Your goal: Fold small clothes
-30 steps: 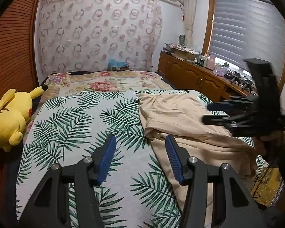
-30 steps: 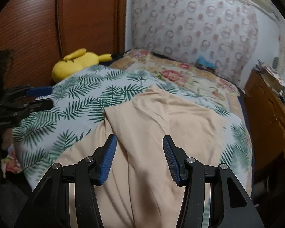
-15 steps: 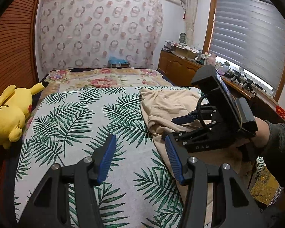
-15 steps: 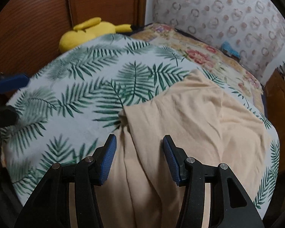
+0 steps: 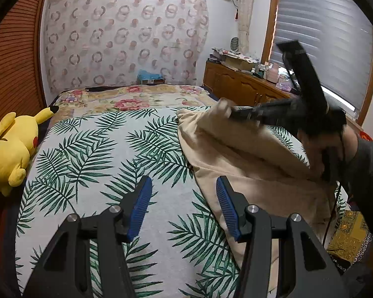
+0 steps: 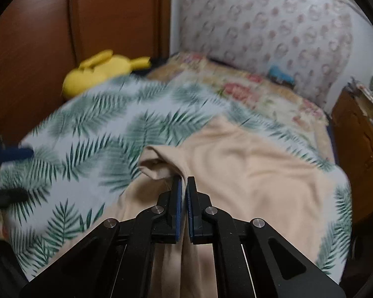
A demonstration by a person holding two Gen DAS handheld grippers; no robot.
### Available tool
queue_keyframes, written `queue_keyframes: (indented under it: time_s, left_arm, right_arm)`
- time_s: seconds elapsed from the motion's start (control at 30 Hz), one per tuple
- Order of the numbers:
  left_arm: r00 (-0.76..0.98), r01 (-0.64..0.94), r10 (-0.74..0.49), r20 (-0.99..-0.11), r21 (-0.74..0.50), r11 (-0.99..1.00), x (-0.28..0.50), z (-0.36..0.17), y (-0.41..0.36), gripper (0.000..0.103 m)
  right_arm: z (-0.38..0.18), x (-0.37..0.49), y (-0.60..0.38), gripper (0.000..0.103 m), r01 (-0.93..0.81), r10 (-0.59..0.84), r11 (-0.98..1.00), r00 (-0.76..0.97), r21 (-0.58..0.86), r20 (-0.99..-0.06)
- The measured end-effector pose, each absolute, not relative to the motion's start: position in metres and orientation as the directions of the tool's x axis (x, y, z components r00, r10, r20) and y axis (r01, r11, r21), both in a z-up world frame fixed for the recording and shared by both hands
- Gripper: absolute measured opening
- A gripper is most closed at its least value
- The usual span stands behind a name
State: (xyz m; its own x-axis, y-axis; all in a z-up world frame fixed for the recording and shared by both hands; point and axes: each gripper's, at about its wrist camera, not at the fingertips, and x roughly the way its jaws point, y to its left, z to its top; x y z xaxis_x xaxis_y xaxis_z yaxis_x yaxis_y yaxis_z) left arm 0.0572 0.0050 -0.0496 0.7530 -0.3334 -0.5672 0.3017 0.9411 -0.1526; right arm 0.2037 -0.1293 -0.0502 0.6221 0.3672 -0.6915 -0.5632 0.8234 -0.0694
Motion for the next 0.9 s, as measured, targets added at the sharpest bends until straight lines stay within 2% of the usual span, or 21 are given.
queue_keyframes:
  time_s: [0.27,0.4,0.53,0.67,0.87,0.9]
  left_arm:
    - [0.750,0.304,-0.334,-0.571,-0.151,0.941,0.057,-0.049,0.002,0.053]
    - [0.748,0.306,-0.334,-0.573,-0.149,0.940,0.056,-0.048,-0.001,0.053]
    - [0.743,0.309,-0.335,-0.579,-0.147,0.939,0.056,-0.050,-0.004,0.053]
    - [0.738,0.311,-0.336,-0.585,-0.146,0.939,0.057,-0.053,-0.006,0.053]
    - [0.729,0.324,-0.346,-0.590,-0.148,0.934,0.058,-0.056,-0.012,0.053]
    - [0.728,0.326,-0.348,-0.591,-0.148,0.934,0.059,-0.056,-0.012,0.053]
  right_arm:
    - [-0.014,0.235,-0.184,0.002,-0.465,0.301,0.879,0.714,-0.106,-0.632]
    - [-0.011,0.253,-0.216,0.002,-0.370,0.222,0.921,0.760,-0.125,-0.611]
    - [-0.030,0.280,-0.255,0.002,-0.180,0.070,0.979,0.730,-0.092,-0.680]
    - [-0.050,0.287,-0.274,0.002,-0.086,-0.024,0.989,0.702,-0.118,-0.712]
    - [-0.042,0.276,-0.287,0.017,-0.102,0.015,0.991,0.719,-0.085,-0.695]
    - [-0.040,0.273,-0.288,0.023,-0.118,0.032,0.990,0.722,-0.077,-0.691]
